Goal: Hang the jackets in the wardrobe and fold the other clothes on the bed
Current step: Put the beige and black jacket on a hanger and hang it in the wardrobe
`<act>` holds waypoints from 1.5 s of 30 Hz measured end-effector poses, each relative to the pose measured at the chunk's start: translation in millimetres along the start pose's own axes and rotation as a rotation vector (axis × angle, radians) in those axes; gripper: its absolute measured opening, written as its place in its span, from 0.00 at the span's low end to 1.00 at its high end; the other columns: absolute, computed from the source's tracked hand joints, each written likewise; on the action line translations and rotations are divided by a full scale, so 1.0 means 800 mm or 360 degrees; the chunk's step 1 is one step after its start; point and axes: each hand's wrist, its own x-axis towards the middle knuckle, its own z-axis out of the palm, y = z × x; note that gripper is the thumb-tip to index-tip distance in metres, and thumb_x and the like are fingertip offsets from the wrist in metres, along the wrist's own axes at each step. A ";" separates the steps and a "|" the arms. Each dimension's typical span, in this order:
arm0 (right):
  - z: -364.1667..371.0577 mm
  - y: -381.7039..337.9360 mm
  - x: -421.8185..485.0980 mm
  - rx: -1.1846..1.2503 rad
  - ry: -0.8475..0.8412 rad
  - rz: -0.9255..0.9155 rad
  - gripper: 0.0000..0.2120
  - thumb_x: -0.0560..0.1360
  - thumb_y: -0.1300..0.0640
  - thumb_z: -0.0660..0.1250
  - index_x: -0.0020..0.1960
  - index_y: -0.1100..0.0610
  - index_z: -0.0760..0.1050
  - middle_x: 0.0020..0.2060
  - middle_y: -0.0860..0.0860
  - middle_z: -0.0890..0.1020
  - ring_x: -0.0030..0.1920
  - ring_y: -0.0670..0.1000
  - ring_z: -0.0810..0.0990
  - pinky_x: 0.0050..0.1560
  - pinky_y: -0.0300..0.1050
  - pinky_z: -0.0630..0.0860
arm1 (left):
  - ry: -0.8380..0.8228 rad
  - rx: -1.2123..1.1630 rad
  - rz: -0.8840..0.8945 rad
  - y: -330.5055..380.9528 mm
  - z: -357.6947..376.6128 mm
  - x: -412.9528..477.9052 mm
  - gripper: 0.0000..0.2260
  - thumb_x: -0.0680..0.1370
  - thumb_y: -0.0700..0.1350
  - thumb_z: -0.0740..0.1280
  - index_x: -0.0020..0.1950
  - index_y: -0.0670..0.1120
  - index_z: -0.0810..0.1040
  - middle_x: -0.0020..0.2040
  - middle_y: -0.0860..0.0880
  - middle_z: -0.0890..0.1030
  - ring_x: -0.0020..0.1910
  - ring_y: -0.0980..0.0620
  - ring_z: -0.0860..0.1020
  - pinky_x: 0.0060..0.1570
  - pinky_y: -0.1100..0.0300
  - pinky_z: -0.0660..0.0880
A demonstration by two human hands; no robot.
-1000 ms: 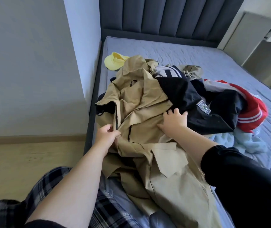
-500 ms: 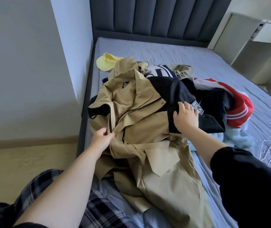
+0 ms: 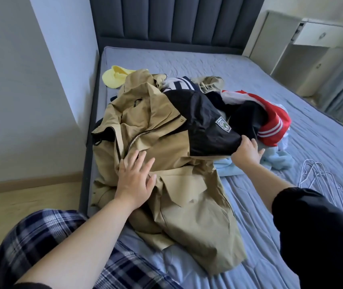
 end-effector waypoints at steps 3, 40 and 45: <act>-0.001 0.021 -0.002 -0.0461 -0.0205 -0.0217 0.22 0.72 0.61 0.62 0.66 0.56 0.68 0.76 0.51 0.55 0.77 0.54 0.45 0.72 0.66 0.43 | -0.0195 0.0034 -0.0016 0.028 0.003 0.017 0.27 0.78 0.58 0.51 0.77 0.50 0.59 0.78 0.47 0.56 0.77 0.47 0.48 0.72 0.40 0.51; -0.084 0.137 -0.006 0.0404 0.0124 0.0419 0.17 0.68 0.61 0.60 0.56 0.59 0.74 0.51 0.60 0.79 0.54 0.63 0.77 0.49 0.48 0.72 | -0.0590 -0.0215 0.0227 0.181 0.018 0.129 0.33 0.79 0.37 0.56 0.78 0.55 0.44 0.79 0.51 0.46 0.77 0.45 0.47 0.74 0.52 0.52; -0.115 0.118 0.012 -0.0558 -0.0212 0.0366 0.34 0.73 0.55 0.64 0.75 0.57 0.53 0.70 0.58 0.65 0.69 0.60 0.66 0.66 0.60 0.64 | -0.0737 -0.0231 0.0165 0.197 0.022 0.133 0.33 0.79 0.40 0.58 0.78 0.56 0.45 0.79 0.53 0.44 0.77 0.45 0.44 0.73 0.52 0.53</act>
